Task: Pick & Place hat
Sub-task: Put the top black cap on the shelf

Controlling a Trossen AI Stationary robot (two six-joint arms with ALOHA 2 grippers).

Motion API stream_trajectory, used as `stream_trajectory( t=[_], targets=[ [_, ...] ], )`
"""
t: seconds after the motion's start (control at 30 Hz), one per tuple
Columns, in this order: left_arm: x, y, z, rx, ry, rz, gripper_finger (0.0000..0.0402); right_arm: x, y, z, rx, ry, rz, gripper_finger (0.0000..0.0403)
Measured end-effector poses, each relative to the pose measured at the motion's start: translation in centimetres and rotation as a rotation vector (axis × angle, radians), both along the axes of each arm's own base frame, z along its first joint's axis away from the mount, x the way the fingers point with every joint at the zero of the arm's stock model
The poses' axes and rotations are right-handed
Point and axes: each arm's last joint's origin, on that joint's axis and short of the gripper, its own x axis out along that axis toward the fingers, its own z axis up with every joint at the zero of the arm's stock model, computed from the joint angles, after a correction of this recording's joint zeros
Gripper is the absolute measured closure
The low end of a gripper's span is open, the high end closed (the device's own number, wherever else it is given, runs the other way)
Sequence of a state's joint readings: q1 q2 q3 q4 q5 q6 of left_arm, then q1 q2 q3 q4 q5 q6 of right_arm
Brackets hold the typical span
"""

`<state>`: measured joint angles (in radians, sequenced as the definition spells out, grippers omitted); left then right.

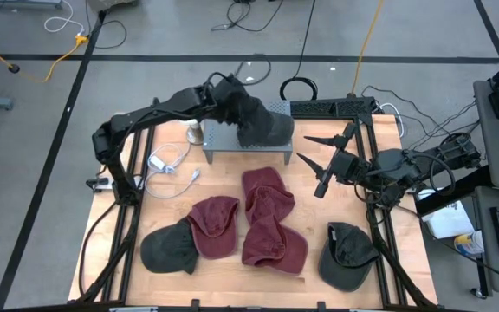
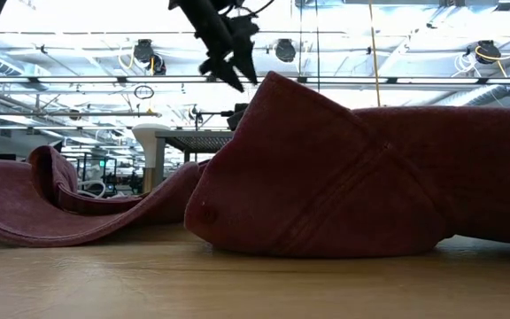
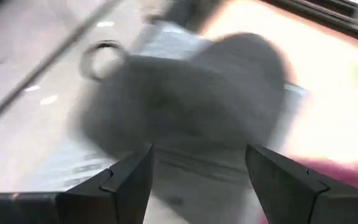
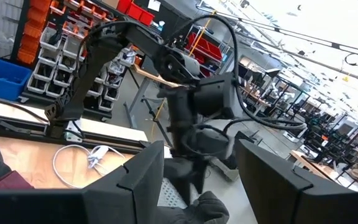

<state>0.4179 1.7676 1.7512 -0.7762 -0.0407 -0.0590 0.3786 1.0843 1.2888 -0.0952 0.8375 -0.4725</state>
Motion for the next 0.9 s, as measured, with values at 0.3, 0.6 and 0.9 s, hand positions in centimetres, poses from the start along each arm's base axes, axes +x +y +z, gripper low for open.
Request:
stream_trajectory(
  t=[0.3, 0.6, 0.9],
  targets=[
    [1.5, -2.9, -0.5, 0.047, 0.016, -0.403, 0.0138, 0.0, 0.0, 0.0, -0.01, 0.005, 0.001, 0.0211],
    [2.5, -3.6, -1.3, 0.0, -0.023, -0.548, 0.0159, 0.0, 0.0, 0.0, -0.017, 0.009, 0.001, 0.0211],
    [4.2, -3.1, -3.4, -0.009, -0.016, -0.553, 0.0174, 0.0, 0.0, 0.0, -0.023, 0.011, 0.005, 0.0211]
  ],
)
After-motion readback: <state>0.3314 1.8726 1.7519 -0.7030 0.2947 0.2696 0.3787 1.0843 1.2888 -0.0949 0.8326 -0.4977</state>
